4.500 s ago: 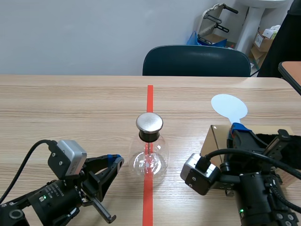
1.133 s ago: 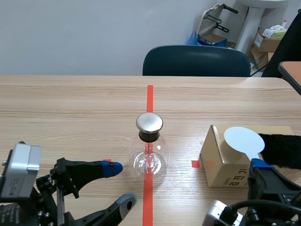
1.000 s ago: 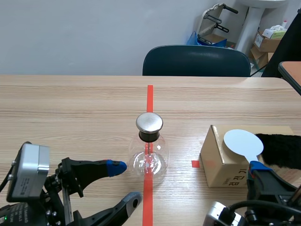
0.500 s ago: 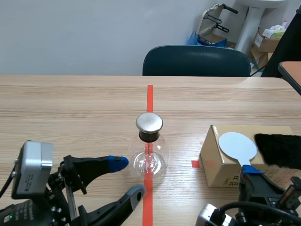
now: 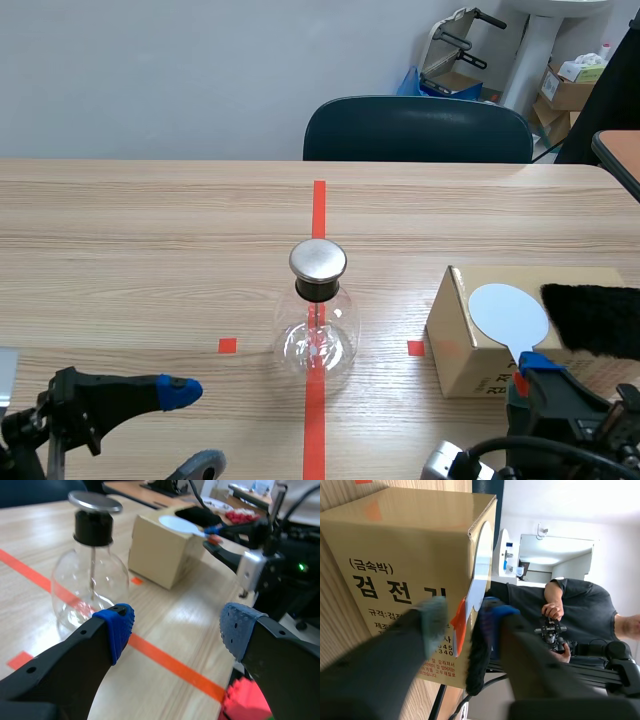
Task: Do the electroscope experiment
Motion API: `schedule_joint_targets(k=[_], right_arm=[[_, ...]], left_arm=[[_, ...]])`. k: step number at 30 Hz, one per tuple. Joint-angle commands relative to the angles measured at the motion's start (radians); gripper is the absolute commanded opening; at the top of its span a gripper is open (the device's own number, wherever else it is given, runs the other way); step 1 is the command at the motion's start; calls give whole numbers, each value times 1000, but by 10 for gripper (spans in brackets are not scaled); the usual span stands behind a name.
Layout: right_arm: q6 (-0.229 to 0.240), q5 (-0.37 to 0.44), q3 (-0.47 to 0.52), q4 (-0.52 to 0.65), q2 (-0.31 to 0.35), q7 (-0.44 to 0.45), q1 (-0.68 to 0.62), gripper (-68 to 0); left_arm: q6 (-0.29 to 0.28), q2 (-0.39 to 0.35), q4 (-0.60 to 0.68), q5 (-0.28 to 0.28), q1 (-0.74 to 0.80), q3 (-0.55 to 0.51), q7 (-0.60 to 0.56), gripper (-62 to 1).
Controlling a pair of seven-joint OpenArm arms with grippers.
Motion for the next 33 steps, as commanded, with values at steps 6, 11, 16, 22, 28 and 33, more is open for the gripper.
schedule_joint_targets(k=[6,11,16,22,28,33], right_arm=[[-58,7,-1,5,11,-3,9,-102],[-58,7,-1,5,11,-3,9,4],[-58,7,-1,5,11,-3,9,4],[-58,6,-1,5,11,-3,9,4],[-58,6,-1,5,11,-3,9,4],[-58,7,-1,5,11,-3,9,4]], left_arm=[[-3,-22,16,8,24,4,-60,-221],[-3,-32,16,8,24,4,-87,-221],[-10,-32,16,8,24,4,-89,-221],[-22,-32,16,8,24,4,-89,-221],[-22,-32,16,8,24,4,-89,-221],[-22,-32,16,8,24,4,-89,-221]])
